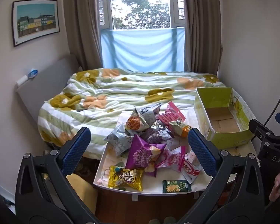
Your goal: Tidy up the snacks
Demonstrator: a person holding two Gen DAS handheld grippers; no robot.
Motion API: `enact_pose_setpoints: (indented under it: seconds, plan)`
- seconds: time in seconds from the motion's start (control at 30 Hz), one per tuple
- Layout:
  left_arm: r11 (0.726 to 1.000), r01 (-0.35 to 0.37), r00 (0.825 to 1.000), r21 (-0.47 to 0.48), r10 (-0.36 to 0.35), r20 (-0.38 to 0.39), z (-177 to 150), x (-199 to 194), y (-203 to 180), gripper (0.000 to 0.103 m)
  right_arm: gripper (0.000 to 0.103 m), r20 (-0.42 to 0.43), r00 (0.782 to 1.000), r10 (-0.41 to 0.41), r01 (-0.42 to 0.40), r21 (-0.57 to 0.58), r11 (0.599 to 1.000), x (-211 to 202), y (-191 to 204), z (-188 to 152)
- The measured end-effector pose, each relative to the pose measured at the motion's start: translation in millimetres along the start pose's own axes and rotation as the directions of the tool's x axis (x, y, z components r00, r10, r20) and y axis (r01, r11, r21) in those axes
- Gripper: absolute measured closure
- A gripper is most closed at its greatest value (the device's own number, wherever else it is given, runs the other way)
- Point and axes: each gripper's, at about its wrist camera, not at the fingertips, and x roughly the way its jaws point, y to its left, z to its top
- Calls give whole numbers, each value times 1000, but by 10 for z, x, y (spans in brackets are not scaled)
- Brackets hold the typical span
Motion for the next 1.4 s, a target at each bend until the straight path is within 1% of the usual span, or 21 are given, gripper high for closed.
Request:
enact_pose_setpoints:
  seconds: [0.5, 0.8, 1.4]
  plan:
    - [1000, -9, 1000, -7, 9, -11, -13, 73, 46, 1, 0, -4, 1000, 21, -21, -17, 1000, 85, 101, -19]
    - [1000, -9, 1000, -16, 9, -22, -11, 109, 83, 1, 1, -23, 999, 28, -29, -28, 999, 111, 135, -28]
    - [1000, 2, 999, -19, -2, -37, -62, 178, 149, 1, 1, -39, 999, 31, -32, -18, 999, 125, 172, -73]
